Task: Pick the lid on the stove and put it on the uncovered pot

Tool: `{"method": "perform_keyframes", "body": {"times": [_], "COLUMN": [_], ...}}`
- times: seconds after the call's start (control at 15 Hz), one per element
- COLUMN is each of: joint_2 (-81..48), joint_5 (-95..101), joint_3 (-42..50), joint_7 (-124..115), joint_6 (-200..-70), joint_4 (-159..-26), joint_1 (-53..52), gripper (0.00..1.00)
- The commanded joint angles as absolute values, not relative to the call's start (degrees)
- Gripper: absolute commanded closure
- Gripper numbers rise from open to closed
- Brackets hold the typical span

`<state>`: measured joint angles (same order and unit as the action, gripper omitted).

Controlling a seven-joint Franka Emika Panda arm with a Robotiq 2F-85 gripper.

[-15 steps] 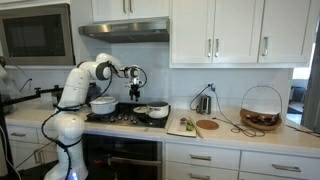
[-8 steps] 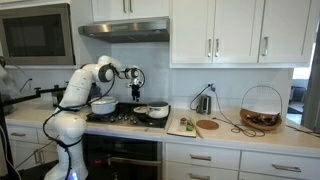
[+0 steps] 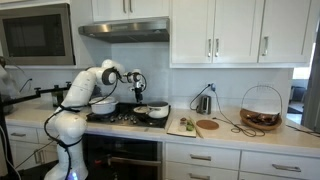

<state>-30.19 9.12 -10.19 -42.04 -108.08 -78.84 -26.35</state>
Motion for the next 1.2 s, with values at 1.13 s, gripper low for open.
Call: {"method": "perform_keyframes", "body": {"times": [1.13], "joint_2": [-38.4], "joint_5": [13.4], "joint_3": [-7.6], "joint_7": [-39.5], "joint_6": [-118.0], "joint_4": [-74.1], "joint_1": [-27.8], "gripper": [0.06]}}
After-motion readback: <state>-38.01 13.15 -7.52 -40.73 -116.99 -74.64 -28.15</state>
